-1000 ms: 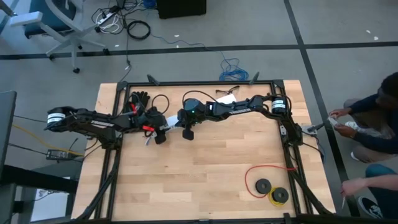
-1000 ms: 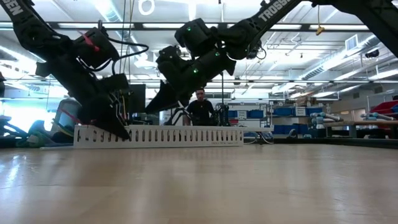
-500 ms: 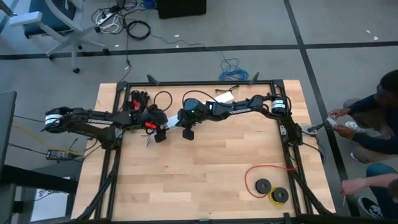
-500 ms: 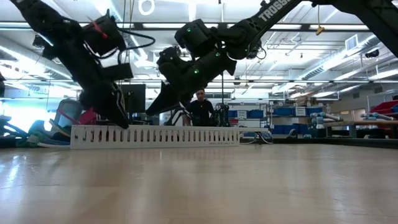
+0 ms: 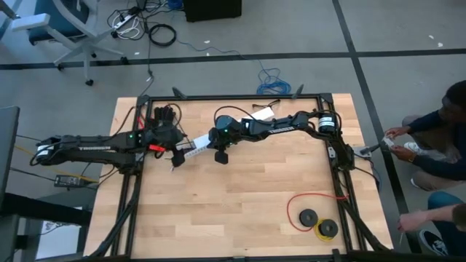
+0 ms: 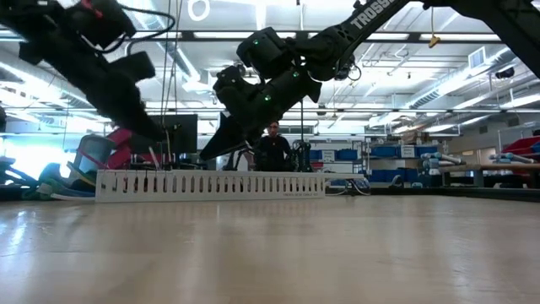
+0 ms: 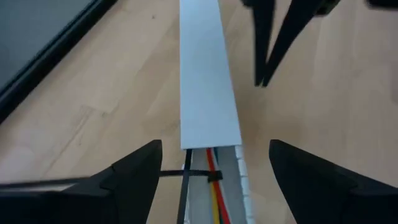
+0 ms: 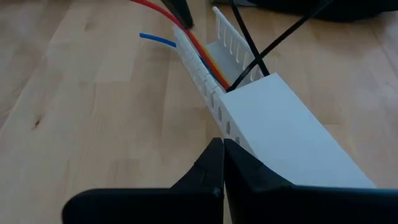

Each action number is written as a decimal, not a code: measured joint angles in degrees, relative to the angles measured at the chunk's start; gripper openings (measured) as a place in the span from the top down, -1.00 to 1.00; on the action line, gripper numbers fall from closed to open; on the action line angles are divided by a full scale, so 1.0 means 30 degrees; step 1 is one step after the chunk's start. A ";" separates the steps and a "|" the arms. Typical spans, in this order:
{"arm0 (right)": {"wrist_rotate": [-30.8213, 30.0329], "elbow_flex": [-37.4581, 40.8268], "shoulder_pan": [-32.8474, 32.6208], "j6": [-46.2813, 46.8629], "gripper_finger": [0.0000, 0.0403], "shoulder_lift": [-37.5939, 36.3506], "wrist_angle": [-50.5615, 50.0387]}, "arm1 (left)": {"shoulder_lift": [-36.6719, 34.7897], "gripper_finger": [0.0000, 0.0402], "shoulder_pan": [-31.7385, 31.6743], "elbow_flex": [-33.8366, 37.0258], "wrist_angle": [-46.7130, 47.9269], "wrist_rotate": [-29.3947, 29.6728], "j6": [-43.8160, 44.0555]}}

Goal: Ziptie cables
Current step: Close the white cable duct

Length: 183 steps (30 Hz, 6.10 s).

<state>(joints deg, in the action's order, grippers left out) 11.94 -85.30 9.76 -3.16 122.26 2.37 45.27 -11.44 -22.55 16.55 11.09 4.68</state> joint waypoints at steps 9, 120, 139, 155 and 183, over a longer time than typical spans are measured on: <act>0.0095 0.0000 -0.0062 -0.0007 1.00 -0.0007 0.0124 | 0.0410 -0.53 -0.0007 0.2437 -0.1472 0.0401 0.1292; -0.3084 0.3808 0.1255 -0.0556 1.00 -0.5577 -0.4603 | -0.0417 -0.66 0.1549 0.2407 -0.1364 0.0364 0.2020; -0.1444 0.8123 0.2158 0.1197 1.00 -0.5897 0.3612 | -0.0589 -0.66 0.4117 0.3077 0.1387 0.3202 0.6262; -0.1110 0.8145 0.1893 0.1494 1.00 -0.5464 0.3968 | -0.0589 -0.58 0.4102 0.3886 -0.1826 0.4012 0.4152; -0.1121 0.8145 0.1355 0.1691 1.00 -0.5464 0.4335 | 0.5587 -0.36 0.3293 0.3886 -0.6744 0.3825 0.3237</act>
<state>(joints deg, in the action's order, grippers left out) 8.58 -60.86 13.82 1.92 105.86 15.38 62.03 -1.56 -10.90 -3.69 22.57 14.39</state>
